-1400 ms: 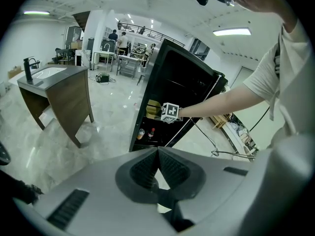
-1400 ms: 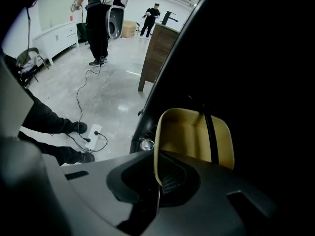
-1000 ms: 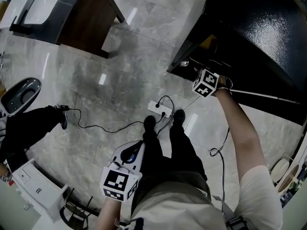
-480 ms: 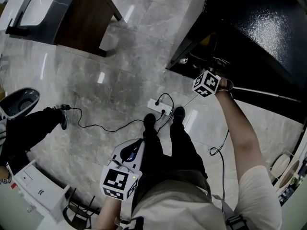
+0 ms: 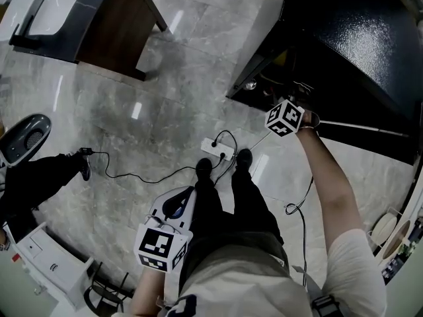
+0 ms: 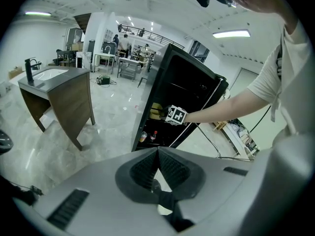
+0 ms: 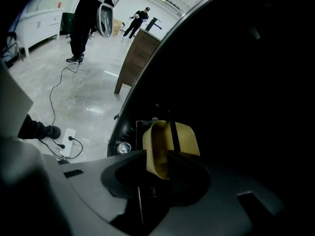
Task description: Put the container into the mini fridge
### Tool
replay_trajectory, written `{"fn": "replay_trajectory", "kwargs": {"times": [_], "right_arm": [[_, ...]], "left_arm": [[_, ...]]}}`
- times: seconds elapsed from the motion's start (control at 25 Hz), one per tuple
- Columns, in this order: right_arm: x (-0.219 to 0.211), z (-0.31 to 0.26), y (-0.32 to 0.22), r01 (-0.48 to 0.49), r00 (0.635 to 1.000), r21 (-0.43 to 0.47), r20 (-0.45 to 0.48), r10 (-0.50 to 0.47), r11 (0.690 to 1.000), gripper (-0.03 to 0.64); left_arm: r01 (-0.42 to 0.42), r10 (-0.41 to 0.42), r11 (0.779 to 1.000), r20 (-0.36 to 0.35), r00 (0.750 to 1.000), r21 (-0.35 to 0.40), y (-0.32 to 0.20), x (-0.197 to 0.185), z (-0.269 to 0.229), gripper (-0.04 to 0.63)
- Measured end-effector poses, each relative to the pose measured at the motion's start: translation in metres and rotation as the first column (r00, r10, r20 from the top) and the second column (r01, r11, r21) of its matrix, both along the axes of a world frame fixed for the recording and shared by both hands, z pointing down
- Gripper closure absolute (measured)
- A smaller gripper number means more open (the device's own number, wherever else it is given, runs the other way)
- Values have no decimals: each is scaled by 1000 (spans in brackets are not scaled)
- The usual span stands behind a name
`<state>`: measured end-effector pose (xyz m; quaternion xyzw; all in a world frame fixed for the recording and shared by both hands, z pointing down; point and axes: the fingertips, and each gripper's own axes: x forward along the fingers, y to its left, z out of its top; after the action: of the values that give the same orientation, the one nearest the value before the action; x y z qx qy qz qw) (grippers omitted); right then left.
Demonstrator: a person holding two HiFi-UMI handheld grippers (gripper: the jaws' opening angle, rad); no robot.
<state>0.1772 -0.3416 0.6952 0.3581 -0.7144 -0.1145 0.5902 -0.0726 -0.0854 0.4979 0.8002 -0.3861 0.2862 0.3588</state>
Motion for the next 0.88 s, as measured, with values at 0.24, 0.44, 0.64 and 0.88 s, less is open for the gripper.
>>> {"fn": "replay_trajectory", "kwargs": {"times": [0.24, 0.44, 0.64, 0.88], "right_arm": [[-14, -38, 13, -66, 992, 8, 106, 64, 998, 495], [-30, -85, 39, -151, 960, -16, 235, 151, 988, 495], [-62, -116, 78, -201, 883, -142, 401, 242, 969, 495], [-82, -134, 128, -254, 771, -273, 522, 365, 928, 495]], "left_arm": [[8, -8, 999, 2, 1000, 54, -14, -10, -11, 540], [-2, -2, 992, 37, 999, 128, -29, -23, -27, 540], [20, -24, 983, 22, 999, 181, -41, -45, -43, 540], [-33, 28, 973, 22, 999, 229, -35, -60, -60, 540]]}}
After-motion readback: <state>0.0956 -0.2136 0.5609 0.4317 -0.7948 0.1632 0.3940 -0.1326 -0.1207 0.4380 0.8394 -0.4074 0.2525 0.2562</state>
